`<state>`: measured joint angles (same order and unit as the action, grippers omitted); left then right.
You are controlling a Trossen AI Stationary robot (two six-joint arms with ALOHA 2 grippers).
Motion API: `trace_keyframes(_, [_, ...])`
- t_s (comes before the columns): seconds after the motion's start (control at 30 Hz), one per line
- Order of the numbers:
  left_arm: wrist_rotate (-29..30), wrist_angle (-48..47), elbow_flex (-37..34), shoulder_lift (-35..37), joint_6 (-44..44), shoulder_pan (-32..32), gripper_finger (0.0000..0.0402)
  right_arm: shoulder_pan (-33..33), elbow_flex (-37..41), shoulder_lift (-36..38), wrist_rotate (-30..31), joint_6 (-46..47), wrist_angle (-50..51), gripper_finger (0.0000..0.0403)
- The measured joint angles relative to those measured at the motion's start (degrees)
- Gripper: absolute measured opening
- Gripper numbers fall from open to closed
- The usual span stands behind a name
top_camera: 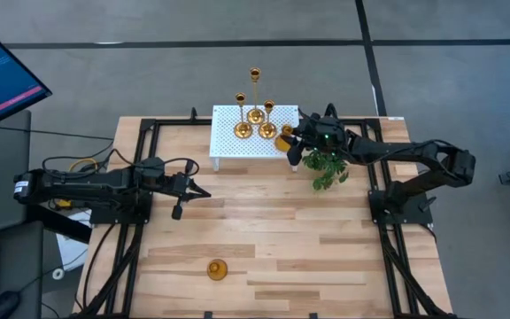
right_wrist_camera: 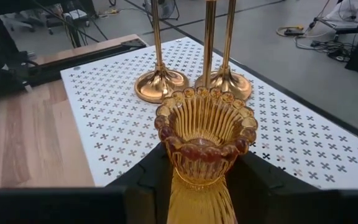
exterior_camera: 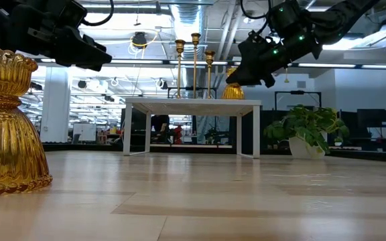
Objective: Pick & Place candle stick holders
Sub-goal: Put the top yellow candle holder on the shelf
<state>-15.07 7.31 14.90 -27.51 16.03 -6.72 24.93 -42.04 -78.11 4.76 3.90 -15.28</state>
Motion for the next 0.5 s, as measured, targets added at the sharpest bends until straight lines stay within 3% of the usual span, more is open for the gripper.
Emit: trace_keyframes(0.5, [0.0,0.0,0.0,0.0,0.0,0.0,0.0010,-0.2,0.2,0.4,-0.4,0.1,-0.1,0.0237])
